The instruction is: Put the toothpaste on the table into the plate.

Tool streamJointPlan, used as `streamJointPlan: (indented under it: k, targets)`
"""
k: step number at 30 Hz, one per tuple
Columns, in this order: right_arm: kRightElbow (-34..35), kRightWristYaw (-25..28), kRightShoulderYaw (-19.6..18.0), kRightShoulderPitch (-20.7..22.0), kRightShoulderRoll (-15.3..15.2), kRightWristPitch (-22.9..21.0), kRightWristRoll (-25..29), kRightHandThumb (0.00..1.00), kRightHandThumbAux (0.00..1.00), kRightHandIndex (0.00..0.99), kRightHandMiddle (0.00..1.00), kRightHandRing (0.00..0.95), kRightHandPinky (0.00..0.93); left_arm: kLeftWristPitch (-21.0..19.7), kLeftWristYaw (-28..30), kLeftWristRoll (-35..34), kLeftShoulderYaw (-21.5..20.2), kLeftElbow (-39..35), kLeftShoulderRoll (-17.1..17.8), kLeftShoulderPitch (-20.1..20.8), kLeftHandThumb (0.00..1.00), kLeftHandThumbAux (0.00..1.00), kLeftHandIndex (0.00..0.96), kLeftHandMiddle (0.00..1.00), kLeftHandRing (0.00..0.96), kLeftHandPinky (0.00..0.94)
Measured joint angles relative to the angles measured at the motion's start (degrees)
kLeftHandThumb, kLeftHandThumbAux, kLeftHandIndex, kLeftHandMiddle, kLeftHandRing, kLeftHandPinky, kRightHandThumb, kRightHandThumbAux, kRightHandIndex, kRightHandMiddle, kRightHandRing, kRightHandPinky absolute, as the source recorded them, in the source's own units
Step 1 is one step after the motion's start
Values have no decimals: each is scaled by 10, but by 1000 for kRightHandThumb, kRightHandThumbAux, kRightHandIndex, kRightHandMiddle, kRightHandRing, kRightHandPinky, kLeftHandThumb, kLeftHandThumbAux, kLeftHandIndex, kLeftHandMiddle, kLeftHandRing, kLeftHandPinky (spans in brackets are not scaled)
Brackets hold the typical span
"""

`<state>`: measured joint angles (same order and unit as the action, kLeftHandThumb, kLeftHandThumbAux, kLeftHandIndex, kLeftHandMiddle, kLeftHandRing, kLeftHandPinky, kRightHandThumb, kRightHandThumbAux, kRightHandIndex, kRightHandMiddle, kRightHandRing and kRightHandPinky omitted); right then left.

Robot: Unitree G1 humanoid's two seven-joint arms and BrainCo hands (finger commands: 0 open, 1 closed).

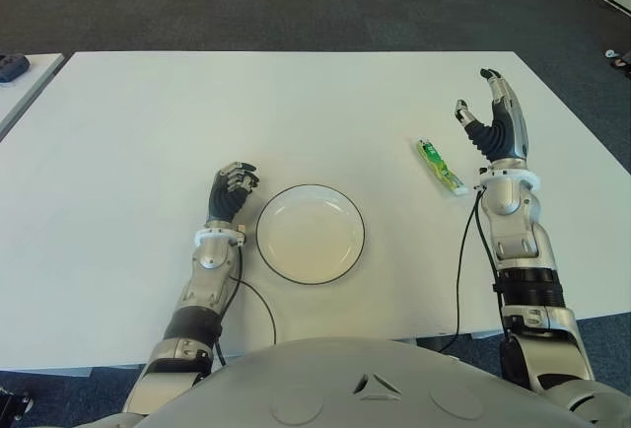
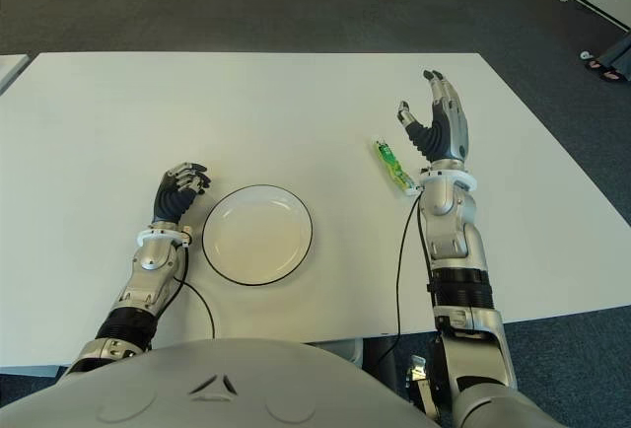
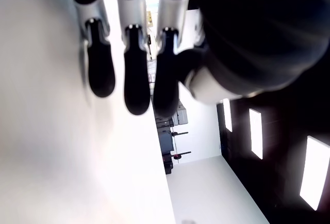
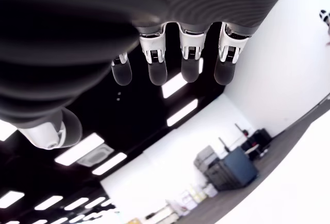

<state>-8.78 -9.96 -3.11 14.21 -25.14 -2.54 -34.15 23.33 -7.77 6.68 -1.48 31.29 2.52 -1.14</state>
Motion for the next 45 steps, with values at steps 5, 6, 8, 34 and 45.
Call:
streamJointPlan:
  k: [5,6,8,34,45]
  targets:
    - [-3,45,29,28,-15,-69,-29,485,272,0,0,0,0,6,0,0,0,0,-1,-2,694,723,427,545,540,508]
    - [-8,51,35,32,-17,-76,-33,475,266,0,0,0,0,7,0,0,1,-1,-1,-2,694,723,427,545,541,508]
    - [-31,59,49,47,-22,-82,-40,440,249,0,0,0,0,8,0,0,1,-1,-1,-3,695,722,428,546,542,510]
    - [-282,91,184,168,-79,-53,-64,285,221,0,0,0,0,13,0,-1,-4,-10,-4,-16,695,723,428,549,537,510]
    - [-296,138,236,176,-73,-84,-82,282,220,0,0,0,0,18,0,-12,-7,-14,-9,-20,696,722,429,545,540,514]
